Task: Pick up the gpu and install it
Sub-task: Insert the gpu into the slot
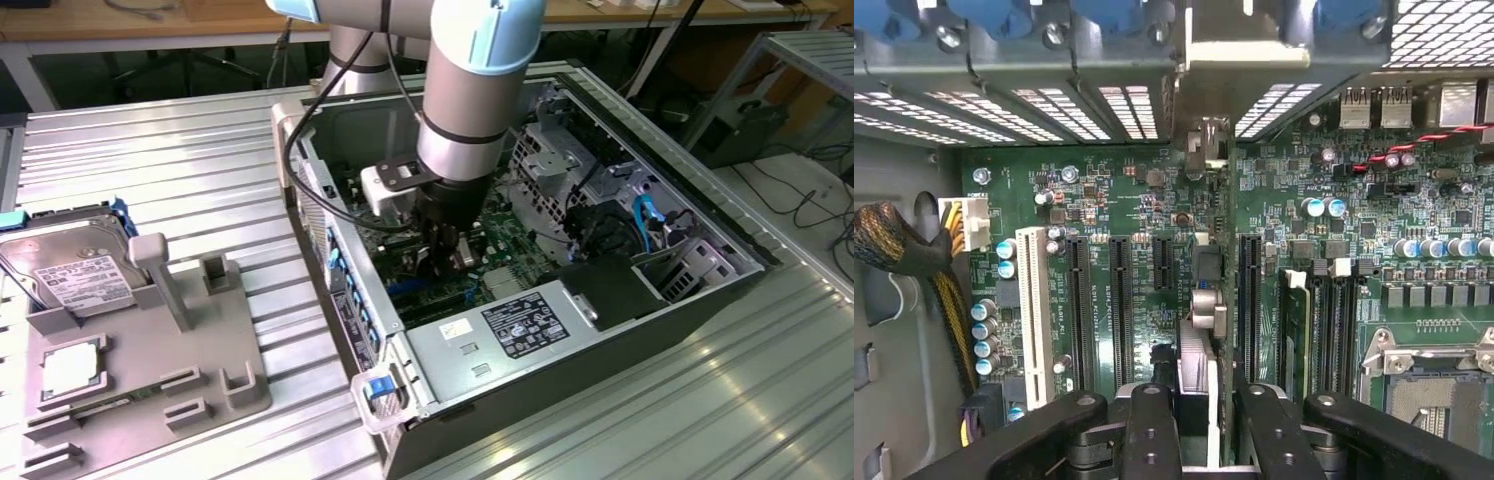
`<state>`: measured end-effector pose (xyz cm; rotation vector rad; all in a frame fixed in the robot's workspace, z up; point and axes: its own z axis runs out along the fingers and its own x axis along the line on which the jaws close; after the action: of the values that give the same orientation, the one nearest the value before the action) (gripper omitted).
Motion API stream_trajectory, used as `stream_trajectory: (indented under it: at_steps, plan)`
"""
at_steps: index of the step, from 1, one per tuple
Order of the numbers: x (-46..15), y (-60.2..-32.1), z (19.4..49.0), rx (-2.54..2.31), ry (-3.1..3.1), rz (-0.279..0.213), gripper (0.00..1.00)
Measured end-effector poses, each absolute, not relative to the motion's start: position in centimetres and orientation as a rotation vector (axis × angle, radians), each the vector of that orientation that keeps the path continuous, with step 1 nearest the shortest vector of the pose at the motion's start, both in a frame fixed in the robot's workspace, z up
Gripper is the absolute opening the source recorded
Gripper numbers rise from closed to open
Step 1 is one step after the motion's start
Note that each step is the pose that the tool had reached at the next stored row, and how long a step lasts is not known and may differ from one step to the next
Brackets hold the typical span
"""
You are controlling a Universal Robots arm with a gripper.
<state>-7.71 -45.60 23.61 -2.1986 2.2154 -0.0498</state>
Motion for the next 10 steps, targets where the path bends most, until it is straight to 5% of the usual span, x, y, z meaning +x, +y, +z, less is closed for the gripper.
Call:
stream_trajectory:
  at_steps: [10]
  plan:
    - [-7.75,-45.57,23.23,-2.203,2.21,-0.049,0.28]
